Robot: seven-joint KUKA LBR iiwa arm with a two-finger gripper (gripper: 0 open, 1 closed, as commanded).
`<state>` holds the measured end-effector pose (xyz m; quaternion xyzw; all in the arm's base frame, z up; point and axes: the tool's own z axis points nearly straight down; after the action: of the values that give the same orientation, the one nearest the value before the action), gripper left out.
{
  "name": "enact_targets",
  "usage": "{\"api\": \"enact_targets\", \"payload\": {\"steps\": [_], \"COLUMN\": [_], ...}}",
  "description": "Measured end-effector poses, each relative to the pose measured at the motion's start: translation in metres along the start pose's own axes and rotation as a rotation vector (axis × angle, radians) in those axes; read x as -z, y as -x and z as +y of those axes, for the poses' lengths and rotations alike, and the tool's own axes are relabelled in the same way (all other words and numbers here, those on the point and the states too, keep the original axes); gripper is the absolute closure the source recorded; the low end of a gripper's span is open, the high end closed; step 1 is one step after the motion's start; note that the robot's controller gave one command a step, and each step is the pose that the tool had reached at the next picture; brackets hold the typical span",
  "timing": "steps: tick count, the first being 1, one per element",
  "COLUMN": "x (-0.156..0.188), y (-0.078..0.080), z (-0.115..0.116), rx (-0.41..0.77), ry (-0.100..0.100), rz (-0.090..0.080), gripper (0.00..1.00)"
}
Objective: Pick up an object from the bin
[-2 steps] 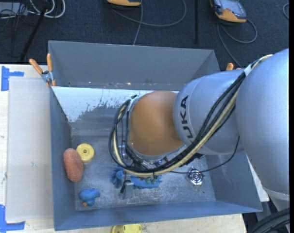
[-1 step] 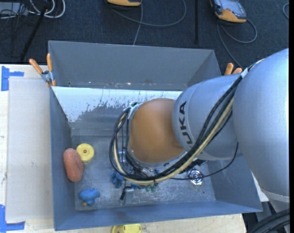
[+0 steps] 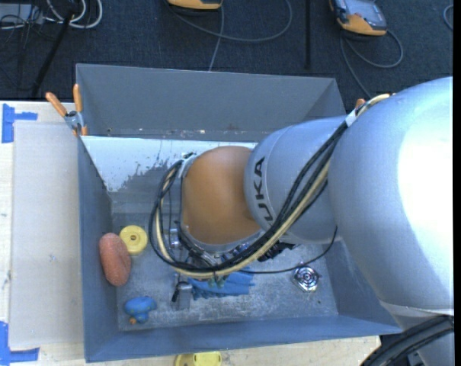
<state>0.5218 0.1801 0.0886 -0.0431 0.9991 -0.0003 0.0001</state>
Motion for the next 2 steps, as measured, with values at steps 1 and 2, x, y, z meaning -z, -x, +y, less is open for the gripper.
{"api": "enact_targets", "payload": {"steps": [1, 2], "x": [0.012, 0.014], "y": [-0.012, -0.023], "z": [-0.035, -0.065], "rx": [0.037, 0.030], "ry": [0.002, -0.003], "rz": [0.004, 0.003], "gripper": [0.00, 0.00]}}
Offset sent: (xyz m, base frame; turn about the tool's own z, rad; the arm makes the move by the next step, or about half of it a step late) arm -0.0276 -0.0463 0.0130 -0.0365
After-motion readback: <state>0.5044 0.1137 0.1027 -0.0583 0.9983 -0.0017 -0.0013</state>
